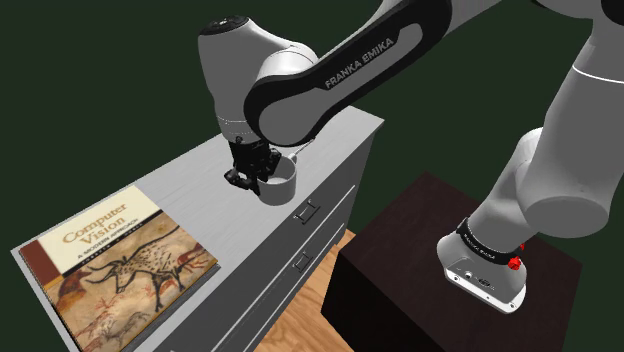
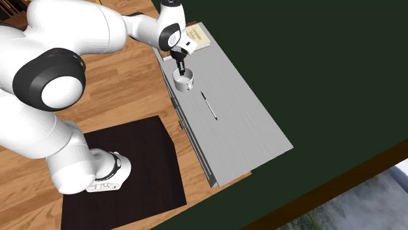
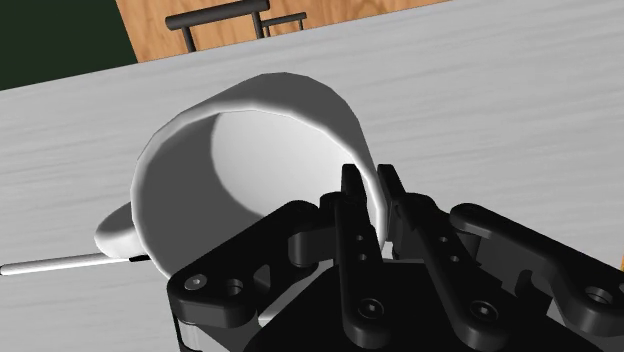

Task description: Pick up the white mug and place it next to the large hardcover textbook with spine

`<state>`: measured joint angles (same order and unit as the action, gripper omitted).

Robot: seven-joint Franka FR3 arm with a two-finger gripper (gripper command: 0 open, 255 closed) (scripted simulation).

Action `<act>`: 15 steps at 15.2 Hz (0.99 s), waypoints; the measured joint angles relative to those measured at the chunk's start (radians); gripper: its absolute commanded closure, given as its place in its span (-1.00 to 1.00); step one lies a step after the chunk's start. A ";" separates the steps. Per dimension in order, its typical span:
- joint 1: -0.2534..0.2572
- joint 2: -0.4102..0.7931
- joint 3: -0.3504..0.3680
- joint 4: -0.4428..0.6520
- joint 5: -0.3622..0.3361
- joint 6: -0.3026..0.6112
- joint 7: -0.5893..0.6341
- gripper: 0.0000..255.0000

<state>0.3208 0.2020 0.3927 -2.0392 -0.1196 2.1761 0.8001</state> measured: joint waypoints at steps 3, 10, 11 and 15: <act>0.000 0.000 0.000 0.000 0.000 0.000 0.000 -1.00; -0.002 -0.021 0.003 0.019 0.012 -0.037 -0.008 -1.00; -0.003 -0.037 0.006 0.031 0.020 -0.063 -0.012 -1.00; -0.004 -0.054 0.008 0.063 0.030 -0.112 -0.020 -1.00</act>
<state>0.3167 0.1476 0.4006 -1.9761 -0.0893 2.0646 0.7802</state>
